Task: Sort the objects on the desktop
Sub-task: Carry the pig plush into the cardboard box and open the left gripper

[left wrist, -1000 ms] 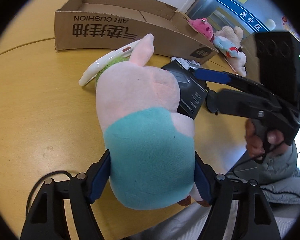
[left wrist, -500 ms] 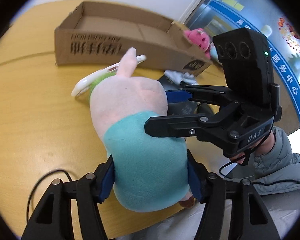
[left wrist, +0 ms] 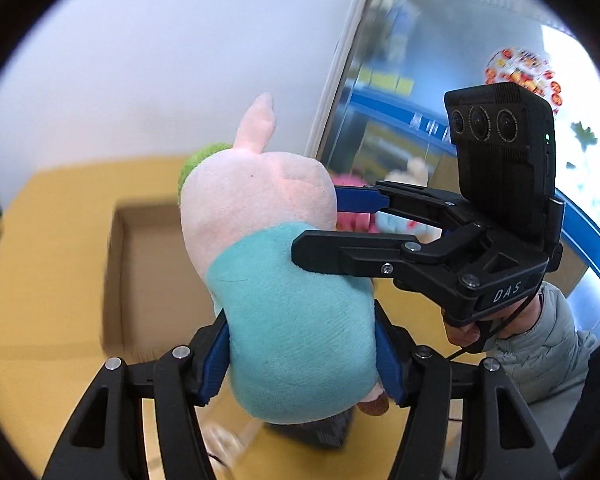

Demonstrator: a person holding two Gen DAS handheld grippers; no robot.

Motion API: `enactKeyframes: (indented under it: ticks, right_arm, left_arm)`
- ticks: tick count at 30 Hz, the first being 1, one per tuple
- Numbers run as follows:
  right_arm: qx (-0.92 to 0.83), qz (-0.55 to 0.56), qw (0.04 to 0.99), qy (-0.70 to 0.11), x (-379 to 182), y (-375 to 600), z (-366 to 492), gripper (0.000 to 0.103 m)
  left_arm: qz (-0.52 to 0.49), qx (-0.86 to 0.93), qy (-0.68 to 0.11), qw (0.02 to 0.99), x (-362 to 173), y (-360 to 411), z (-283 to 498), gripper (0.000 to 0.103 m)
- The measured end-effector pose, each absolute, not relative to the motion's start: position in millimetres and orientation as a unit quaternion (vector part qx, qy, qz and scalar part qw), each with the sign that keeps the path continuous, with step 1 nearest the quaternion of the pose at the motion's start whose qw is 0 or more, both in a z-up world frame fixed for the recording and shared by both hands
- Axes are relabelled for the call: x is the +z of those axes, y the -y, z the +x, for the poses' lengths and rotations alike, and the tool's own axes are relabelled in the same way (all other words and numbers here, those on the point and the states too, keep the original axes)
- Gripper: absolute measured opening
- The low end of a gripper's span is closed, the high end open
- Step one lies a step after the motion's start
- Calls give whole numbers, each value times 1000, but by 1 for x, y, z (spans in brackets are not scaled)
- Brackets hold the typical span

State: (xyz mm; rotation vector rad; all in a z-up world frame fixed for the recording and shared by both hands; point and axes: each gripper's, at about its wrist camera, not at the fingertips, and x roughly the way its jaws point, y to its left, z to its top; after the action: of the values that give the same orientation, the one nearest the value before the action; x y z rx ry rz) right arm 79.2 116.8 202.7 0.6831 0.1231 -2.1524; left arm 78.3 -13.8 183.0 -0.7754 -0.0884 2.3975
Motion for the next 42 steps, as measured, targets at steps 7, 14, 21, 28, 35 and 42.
enactKeyframes:
  ticks: [7,14,21,28,35,42]
  right_arm:
    - [-884,204,412,-84,282,-125,17,73]
    - [-876,215,427,-62,277,-115,-82,72]
    - [-844,292,449,2,189,-100,-195,72]
    - [-818,361,443,55,79,-89,-262,70]
    - [-796,408,441,71,15,-81,-280,68]
    - [-787,437,430,72,4,-76,-278,67]
  left_arm:
    - [-253,921,18,296,238,22,-4,62]
    - [-294,915,28,275,226,39,-110,62]
    - [-386,889,36,244,157,57,-200,61]
    - [-470,857,49,205,72,62,-256,61]
    - [-533,829,20,166,30,45,-260,61]
    - [-551,817,47,162,28,48,-254,68]
